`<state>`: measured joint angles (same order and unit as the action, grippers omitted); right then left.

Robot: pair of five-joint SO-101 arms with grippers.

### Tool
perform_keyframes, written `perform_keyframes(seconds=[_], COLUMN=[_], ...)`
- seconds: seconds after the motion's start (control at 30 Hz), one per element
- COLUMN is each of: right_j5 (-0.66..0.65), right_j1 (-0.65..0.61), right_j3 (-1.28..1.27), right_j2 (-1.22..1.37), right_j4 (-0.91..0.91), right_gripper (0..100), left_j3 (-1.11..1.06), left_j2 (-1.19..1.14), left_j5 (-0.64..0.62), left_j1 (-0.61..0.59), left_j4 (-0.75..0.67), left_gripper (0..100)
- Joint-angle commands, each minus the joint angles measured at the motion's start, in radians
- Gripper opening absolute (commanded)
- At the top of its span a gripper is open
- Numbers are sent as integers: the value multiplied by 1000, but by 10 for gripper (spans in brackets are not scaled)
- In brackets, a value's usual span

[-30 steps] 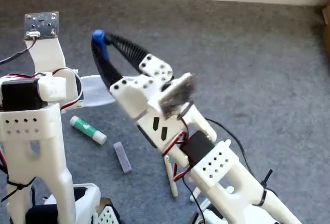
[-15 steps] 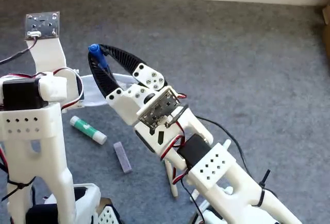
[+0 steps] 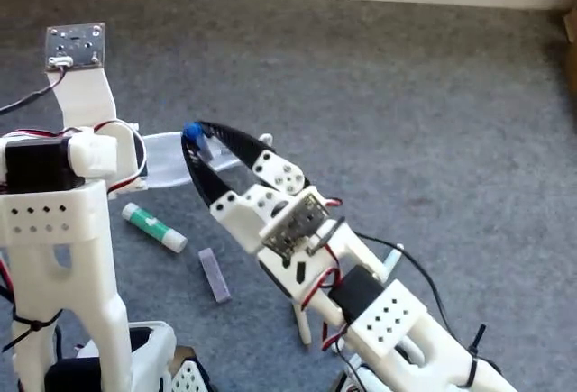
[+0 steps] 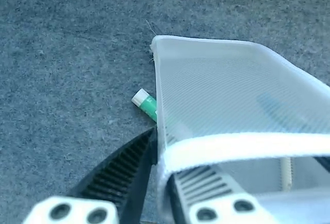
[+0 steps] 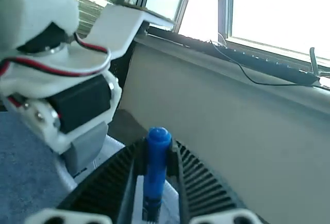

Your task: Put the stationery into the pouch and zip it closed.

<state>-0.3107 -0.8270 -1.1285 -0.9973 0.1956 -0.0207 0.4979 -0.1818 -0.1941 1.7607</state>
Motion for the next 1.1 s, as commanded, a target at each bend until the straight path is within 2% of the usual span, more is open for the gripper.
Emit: perform_keyframes(seconds=[0.0,0.33,0.5,0.57,0.67,1.07], right_j5=[-6,-6,5,72,157,157], right_j1=[-5,-5,-2,1,4,4], right_j3=[-30,-54,-56,-50,-47,-15], right_j2=[-44,-45,-45,-51,-53,-53], right_j4=[16,16,2,-56,-147,-205], right_gripper=[5,12,115,132,134,134], left_j3=[8,7,7,7,7,-15], left_j2=[35,35,35,35,35,35], left_j5=[-5,-5,-5,-5,-5,-3], left_j1=[-25,-25,-25,-25,-25,-25], left_j4=[3,3,3,3,3,0], left_gripper=[5,5,5,5,5,5])
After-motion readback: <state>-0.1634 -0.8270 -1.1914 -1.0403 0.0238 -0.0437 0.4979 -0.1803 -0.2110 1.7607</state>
